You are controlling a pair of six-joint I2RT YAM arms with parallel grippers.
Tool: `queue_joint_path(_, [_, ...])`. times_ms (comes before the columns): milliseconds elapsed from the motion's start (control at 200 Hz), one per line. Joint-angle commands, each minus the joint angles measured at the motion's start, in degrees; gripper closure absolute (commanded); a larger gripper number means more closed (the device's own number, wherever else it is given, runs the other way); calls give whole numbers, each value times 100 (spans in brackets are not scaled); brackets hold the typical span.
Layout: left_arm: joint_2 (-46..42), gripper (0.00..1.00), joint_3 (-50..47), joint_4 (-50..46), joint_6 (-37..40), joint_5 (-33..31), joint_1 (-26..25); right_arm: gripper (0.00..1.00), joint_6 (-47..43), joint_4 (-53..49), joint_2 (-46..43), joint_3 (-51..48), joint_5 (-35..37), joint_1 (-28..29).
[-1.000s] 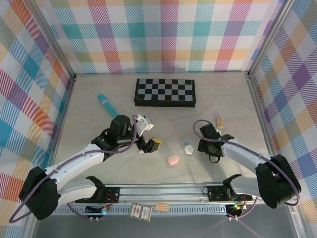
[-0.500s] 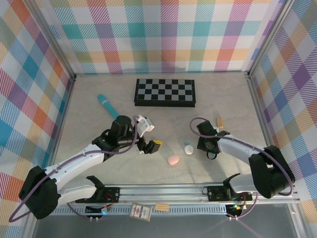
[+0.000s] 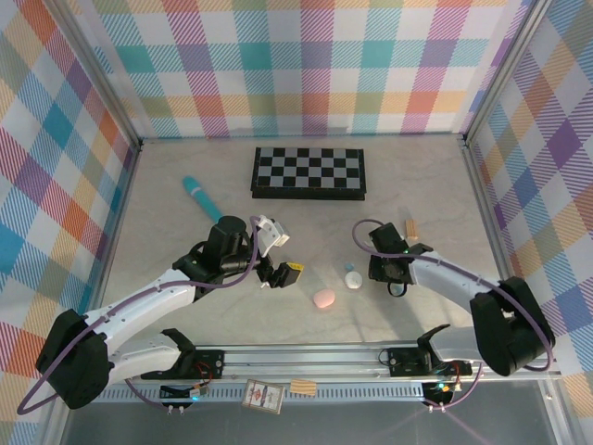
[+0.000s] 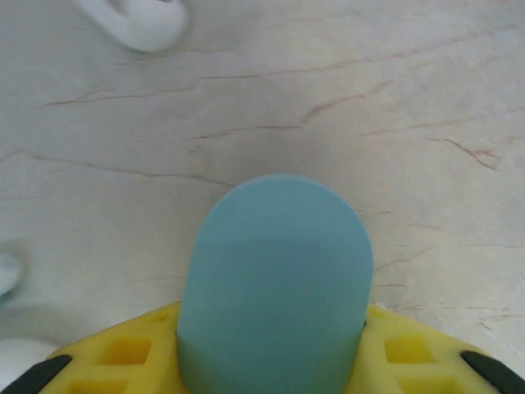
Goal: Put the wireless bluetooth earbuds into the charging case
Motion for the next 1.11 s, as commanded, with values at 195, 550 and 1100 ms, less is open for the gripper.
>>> queue_joint_path(195, [-113, 0, 45, 13, -30, 235, -61, 64, -1511, 417, -648, 508, -1938, 25])
queue_joint_path(550, [-92, 0, 148, 145, -157, 999, -61, 67, -3030, -445, -978, 1439, -3790, 94])
queue_joint_path(1100, [698, 6, 821, -60, -135, 3043, -61, 71, -4997, -2112, -798, 2796, -5663, 605])
